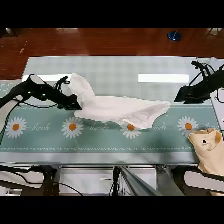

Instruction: Fold the shirts.

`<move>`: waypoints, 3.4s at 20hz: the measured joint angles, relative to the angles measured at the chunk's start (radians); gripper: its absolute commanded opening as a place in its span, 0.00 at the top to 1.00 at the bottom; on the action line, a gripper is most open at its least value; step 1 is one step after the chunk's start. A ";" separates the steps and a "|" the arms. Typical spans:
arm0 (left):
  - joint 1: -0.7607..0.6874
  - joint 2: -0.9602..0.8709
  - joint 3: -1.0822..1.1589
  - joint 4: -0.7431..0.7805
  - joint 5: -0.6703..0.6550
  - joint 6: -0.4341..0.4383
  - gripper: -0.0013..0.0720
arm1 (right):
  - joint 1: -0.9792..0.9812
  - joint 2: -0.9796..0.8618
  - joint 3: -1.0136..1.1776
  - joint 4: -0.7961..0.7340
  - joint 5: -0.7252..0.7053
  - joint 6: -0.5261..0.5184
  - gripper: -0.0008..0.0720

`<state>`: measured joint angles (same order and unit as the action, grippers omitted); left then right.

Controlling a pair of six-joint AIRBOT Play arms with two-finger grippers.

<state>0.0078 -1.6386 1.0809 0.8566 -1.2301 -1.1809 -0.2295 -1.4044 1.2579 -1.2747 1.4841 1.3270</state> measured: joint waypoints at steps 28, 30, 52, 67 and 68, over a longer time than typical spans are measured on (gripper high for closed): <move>0.037 -0.008 0.009 -0.019 -0.083 0.019 0.95 | 0.070 -0.124 -0.304 0.309 -0.519 -0.027 0.96; 0.037 -0.007 0.031 -0.018 -0.102 0.019 0.95 | 0.066 -0.056 -0.306 0.291 -0.504 -0.042 0.96; 0.037 0.818 0.951 0.201 -0.059 -0.077 0.95 | 0.025 0.685 0.486 0.342 -0.421 0.077 0.96; 0.036 0.965 0.425 0.362 -0.364 -0.351 0.95 | 0.026 0.485 0.429 0.066 0.239 0.192 0.96; 0.033 0.955 0.340 0.365 -0.323 -0.353 0.95 | 0.026 0.458 0.375 0.063 0.221 0.184 0.96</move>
<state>0.0410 -0.6838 1.4208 1.2217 -1.5532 -1.5337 -0.2031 -0.9463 1.6333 -1.2114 1.7054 1.5112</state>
